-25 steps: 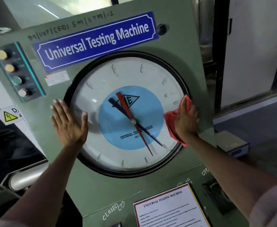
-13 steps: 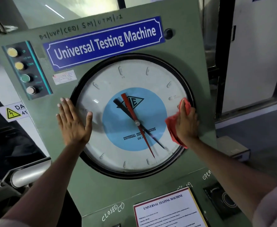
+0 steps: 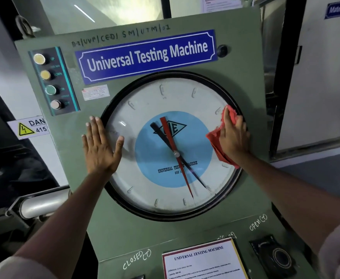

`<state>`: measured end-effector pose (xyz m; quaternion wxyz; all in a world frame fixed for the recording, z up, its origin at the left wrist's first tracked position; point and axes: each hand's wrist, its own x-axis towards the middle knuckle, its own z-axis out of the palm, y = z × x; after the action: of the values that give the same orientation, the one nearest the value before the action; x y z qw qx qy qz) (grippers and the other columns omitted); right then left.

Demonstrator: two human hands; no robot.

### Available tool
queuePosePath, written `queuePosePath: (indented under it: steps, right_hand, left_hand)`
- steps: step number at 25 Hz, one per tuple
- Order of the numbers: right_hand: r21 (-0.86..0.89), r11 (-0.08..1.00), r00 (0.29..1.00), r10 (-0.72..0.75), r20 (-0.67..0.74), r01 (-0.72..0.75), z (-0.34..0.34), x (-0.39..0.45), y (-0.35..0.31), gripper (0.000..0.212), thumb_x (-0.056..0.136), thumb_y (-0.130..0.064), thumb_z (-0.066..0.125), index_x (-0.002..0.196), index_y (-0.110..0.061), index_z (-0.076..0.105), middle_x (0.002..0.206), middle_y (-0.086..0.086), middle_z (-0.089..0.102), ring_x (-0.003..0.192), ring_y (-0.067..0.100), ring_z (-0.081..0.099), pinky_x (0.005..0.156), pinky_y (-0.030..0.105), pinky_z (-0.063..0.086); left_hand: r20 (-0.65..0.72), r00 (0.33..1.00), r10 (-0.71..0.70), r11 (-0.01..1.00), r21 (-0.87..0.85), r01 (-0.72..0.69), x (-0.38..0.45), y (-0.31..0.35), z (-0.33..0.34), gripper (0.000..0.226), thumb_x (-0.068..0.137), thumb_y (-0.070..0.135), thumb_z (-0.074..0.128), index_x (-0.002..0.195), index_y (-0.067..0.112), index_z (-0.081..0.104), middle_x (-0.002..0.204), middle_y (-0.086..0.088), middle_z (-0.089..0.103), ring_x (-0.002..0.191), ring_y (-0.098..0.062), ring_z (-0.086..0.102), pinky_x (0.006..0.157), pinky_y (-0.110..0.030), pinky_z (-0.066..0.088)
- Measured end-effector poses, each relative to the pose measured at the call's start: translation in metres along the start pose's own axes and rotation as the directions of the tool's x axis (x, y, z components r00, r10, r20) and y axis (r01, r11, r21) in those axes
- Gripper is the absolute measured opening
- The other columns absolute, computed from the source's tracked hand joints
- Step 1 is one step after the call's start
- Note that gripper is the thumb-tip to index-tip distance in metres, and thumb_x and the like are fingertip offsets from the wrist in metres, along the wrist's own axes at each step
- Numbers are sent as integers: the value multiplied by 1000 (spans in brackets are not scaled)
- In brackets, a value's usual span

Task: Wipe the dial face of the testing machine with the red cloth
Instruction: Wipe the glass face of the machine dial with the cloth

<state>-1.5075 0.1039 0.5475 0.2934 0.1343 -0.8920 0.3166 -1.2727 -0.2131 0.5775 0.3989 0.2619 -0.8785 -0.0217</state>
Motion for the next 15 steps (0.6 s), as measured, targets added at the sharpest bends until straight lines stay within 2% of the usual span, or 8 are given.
queuePosePath:
  steps: [2,5,7,9,13,15]
  right_hand:
    - [1,1000,999,-20,-26,20,-7,27,-19,64,106,-30,47,166,-34,25,146,20,43,128,42,47,101,55,42]
    - [-21,976,976,-215,-14,215,-16,56,-76,68,104,-30,49,166,-33,21,145,19,43,124,40,47,99,53,42]
    - [-62,955,957,-290,-5,289,-16,58,-98,71,103,-29,51,167,-32,19,145,18,42,124,38,47,101,52,43]
    - [-66,955,957,-291,-17,289,-14,58,-102,72,103,-28,51,167,-33,17,144,18,43,123,37,48,102,52,44]
    - [16,985,982,-171,-82,173,-4,52,-121,71,104,-26,52,166,-34,19,149,19,40,128,39,46,101,54,43]
    - [-21,962,958,-274,-87,273,1,47,-148,73,102,-26,54,166,-33,19,149,19,42,126,38,47,97,53,44]
  left_hand:
    - [9,1000,15,1000,6,-15,0,-1,-1,90,102,63,27,167,11,-6,177,-8,-9,164,-24,-6,133,-48,1]
    - [5,1000,21,1000,-2,-21,1,-6,1,90,102,64,28,167,12,-6,177,-7,-9,164,-23,-6,133,-48,2]
    - [3,1000,26,1000,-10,-26,1,-8,3,89,102,64,27,167,14,-7,177,-4,-9,164,-22,-6,133,-48,2]
    - [13,999,35,999,-11,-35,2,-11,2,88,103,64,27,168,16,-7,177,-2,-10,164,-20,-6,133,-48,2]
    - [55,994,91,996,19,-93,5,-20,-3,88,103,64,28,168,17,-7,177,-1,-11,164,-18,-5,133,-47,0]
    - [71,991,111,992,44,-114,7,-26,-7,88,103,63,30,168,16,-6,177,-1,-10,164,-18,-4,133,-48,1]
